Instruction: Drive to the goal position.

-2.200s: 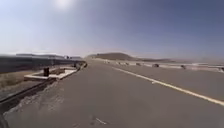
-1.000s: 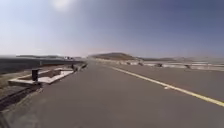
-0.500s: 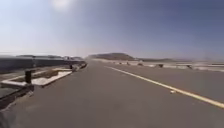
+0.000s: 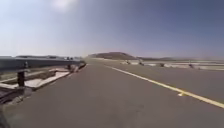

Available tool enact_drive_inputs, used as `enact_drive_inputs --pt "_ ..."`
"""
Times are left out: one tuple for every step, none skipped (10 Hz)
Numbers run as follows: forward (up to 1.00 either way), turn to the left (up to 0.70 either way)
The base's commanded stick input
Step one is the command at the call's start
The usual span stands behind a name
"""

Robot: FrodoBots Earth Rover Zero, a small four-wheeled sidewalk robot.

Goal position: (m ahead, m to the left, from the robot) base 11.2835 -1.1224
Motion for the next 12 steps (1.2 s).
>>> enact_drive_inputs --pt "0.5 0.0" --pt "0.5 0.0" --pt "0.5 0.0" --pt "0.5 0.0" --pt "0.5 0.0" --pt "0.5 0.0" --pt "0.5 0.0" --pt "0.5 0.0" --pt "0.5 0.0" --pt "0.5 0.0" --pt "0.5 0.0" --pt "0.5 0.0"
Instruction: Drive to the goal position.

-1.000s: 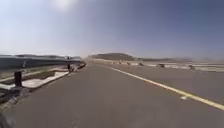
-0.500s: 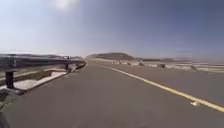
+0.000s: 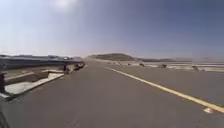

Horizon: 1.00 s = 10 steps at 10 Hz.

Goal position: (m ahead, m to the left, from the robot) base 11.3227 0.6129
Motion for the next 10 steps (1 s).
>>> enact_drive_inputs --pt "0.5 0.0" --pt "0.5 0.0" --pt "0.5 0.0" --pt "0.5 0.0" --pt "0.5 0.0" --pt "0.5 0.0" --pt "0.5 0.0" --pt "0.5 0.0" --pt "0.5 0.0" --pt "0.5 0.0"
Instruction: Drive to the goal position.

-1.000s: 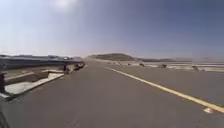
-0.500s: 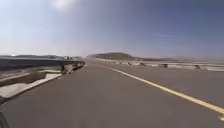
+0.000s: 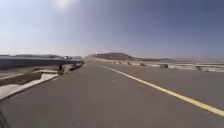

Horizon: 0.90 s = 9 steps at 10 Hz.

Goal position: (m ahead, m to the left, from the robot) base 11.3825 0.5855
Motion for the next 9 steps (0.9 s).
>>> enact_drive_inputs --pt "0.5 0.0" --pt "0.5 0.0" --pt "0.5 0.0" --pt "0.5 0.0" --pt "0.5 0.0" --pt "0.5 0.0" --pt "0.5 0.0" --pt "0.5 0.0" --pt "0.5 0.0"
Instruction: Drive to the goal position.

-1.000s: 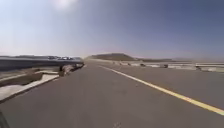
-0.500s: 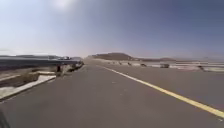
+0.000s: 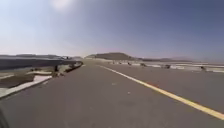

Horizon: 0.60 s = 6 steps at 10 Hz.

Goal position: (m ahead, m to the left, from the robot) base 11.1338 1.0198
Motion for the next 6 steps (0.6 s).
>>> enact_drive_inputs --pt "0.5 0.0" --pt "0.5 0.0" --pt "0.5 0.0" --pt "0.5 0.0" --pt "0.5 0.0" --pt "0.5 0.0"
